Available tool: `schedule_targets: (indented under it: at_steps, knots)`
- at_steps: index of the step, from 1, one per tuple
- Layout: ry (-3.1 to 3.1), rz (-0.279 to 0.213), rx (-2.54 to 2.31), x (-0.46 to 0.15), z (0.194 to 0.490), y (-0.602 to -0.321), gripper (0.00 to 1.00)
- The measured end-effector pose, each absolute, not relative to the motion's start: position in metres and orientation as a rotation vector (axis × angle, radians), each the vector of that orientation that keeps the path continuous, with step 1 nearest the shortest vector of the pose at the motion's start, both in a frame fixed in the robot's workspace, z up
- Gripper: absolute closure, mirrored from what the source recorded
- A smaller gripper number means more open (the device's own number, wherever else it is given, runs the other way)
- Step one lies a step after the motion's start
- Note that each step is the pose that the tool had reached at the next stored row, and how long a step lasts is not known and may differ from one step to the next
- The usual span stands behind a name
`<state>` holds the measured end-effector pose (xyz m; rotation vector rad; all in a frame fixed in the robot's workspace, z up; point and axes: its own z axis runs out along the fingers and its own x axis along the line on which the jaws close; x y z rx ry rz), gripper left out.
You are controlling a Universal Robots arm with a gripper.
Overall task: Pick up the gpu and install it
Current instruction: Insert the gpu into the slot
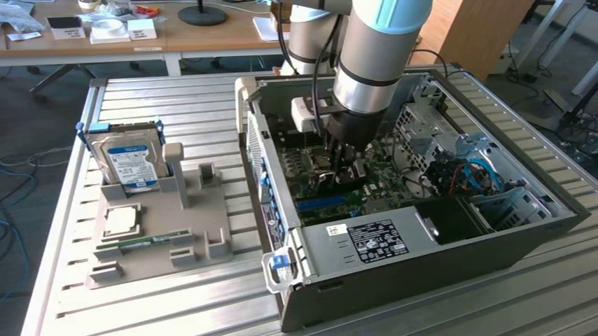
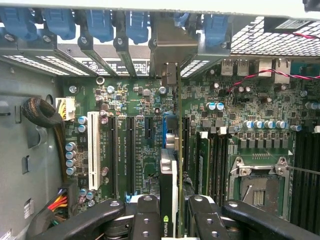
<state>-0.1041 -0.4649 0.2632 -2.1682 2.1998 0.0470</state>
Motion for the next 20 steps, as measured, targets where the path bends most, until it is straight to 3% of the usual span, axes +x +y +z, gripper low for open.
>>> schedule_targets:
  at_steps: [20]
  knots:
    - [2.203, 0.041, -2.171, -0.1040, 0.2607, -0.4650, 0.74]
